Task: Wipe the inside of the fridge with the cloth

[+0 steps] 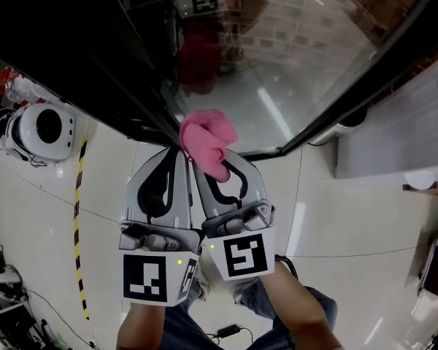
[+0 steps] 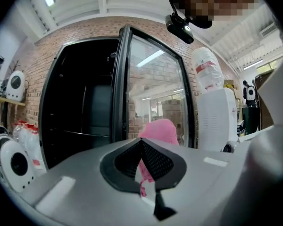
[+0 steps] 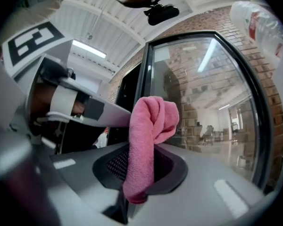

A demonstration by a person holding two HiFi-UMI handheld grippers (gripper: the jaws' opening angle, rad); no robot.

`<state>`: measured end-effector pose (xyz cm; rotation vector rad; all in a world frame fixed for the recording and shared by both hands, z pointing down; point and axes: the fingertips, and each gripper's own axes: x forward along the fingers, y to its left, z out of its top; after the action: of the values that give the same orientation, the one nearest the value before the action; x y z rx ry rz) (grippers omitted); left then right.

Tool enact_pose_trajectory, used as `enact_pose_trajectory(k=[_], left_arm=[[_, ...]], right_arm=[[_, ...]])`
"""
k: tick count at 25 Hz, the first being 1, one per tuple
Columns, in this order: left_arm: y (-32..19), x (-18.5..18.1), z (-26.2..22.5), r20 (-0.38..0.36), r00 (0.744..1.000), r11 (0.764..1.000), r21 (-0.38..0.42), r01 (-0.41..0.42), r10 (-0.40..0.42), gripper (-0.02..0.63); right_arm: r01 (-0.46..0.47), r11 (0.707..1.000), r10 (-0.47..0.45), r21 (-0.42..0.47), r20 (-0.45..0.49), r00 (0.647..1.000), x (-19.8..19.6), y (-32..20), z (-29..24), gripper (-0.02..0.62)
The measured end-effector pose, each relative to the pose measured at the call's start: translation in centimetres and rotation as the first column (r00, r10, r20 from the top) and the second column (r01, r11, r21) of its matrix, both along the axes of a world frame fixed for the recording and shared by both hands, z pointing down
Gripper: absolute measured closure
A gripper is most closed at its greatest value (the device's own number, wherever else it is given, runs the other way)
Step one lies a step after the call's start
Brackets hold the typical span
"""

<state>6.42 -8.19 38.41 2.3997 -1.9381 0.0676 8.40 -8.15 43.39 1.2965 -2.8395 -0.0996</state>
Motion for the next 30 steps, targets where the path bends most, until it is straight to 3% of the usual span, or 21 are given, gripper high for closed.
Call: enact_pose_trajectory(k=[7,12,17,22,27,30], left_arm=[[-0.5,-2.1,4.8,-0.047,0.998,0.998,0.036,0.051,-0.049,0.594],[-0.9,-0.9,7.7,-0.072,0.997,0.999,0.044,0.027,-0.024,0.594],[-2.2,1.3,11.4,-0.095,0.995,1.000,-0.002,-0.003,0.003,0.594],[-2.7,3.7,12.6,-0.081,0.994,0.997,0.011,-0.070,0.071,0.594],[-2.1,3.9,14.4,-0.075,0.995,0.997,-0.020,-0.072,0.070,0.594],[-1.6,3.3,14.6,-0.059,0.997,0.998,-0.007,-0.056,0.055,0.594]], right_arm=[[0.046,0.997,-0.043,0.060,-0.042,0.998,-1.2,-0.8,5.1,0.534],[0.021,0.991,-0.012,0.129,-0.070,0.998,1.2,-1.9,6.8,0.534],[-0.053,0.986,0.058,0.160,-0.027,0.998,5.6,-3.4,7.7,0.534],[-0.164,0.966,0.168,0.199,-0.003,0.986,11.3,-5.5,7.6,0.534],[-0.338,0.916,0.350,0.215,-0.021,0.936,18.5,-7.9,8.6,0.534],[-0.392,0.897,0.400,0.202,0.001,0.916,21.4,-8.6,9.4,0.534]])
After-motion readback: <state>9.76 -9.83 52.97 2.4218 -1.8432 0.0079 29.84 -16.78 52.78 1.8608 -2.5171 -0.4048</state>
